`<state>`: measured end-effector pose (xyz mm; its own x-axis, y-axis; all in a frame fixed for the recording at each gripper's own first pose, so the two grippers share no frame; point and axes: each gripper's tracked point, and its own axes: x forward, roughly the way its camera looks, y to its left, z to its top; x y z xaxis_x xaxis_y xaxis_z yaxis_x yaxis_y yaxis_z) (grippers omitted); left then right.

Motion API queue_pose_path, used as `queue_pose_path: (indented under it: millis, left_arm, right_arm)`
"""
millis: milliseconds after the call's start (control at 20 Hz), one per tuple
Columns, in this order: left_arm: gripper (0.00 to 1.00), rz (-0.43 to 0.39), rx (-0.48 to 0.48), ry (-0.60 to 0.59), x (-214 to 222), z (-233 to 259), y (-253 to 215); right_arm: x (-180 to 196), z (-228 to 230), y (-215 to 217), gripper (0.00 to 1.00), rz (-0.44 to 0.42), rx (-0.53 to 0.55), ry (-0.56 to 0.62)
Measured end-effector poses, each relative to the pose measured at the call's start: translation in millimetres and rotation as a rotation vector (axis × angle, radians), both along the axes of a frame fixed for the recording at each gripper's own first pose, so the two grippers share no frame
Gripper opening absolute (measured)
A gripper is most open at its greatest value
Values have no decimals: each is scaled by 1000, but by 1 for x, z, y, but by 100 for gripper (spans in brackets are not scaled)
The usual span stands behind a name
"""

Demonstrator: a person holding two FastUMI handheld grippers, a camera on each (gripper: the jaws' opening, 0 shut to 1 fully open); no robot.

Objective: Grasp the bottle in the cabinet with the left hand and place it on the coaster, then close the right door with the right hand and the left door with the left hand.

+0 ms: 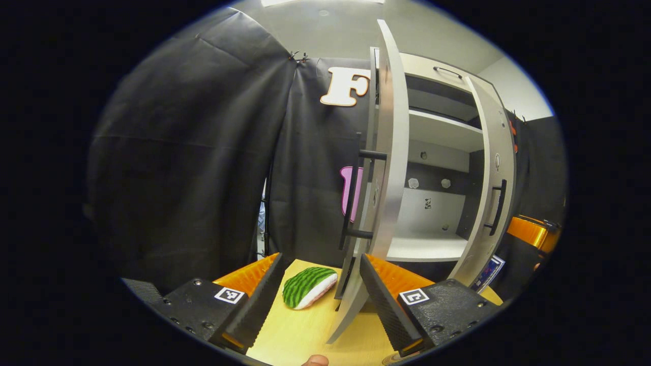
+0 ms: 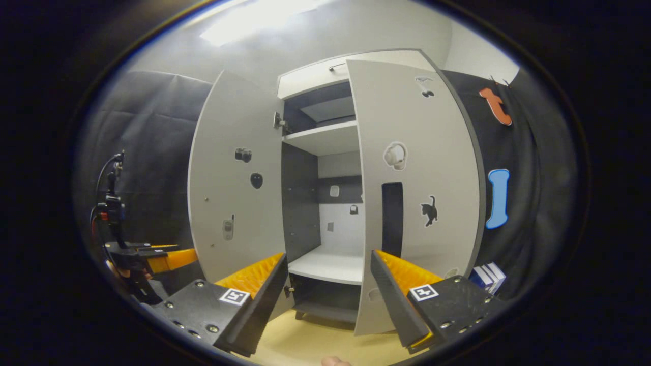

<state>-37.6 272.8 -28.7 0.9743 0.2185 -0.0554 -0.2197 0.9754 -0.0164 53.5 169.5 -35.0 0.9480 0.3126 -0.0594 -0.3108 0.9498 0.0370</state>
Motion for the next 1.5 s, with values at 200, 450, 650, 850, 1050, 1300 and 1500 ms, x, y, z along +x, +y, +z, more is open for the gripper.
queue_pose_path:
  millis: [200,450,650,850,1050,1300,1500]
  left_arm:
    - [95,5,4,8,4,-3,3]
    - [95,21,16,27,8,-11,8]
    - [94,-2,-53,21,10,-15,5]
    - [95,-2,-117,5,12,-13,1]
    - [95,-21,-96,10,13,-13,-3]
    - [95,-75,-122,16,15,-19,-32]
    - [95,-121,-113,27,22,-21,-57]
  right_arm:
    - [0,-3,-3,98,-7,0,2]
    - [0,-7,-11,98,-23,-8,8]
    - [2,-7,-20,98,-36,-14,12]
    - [3,-8,-24,98,-42,-14,13]
    - [4,-11,-28,98,-37,-18,20]
    - [2,-11,-32,98,-31,-12,21]
    - [1,-8,-43,98,-45,-12,11]
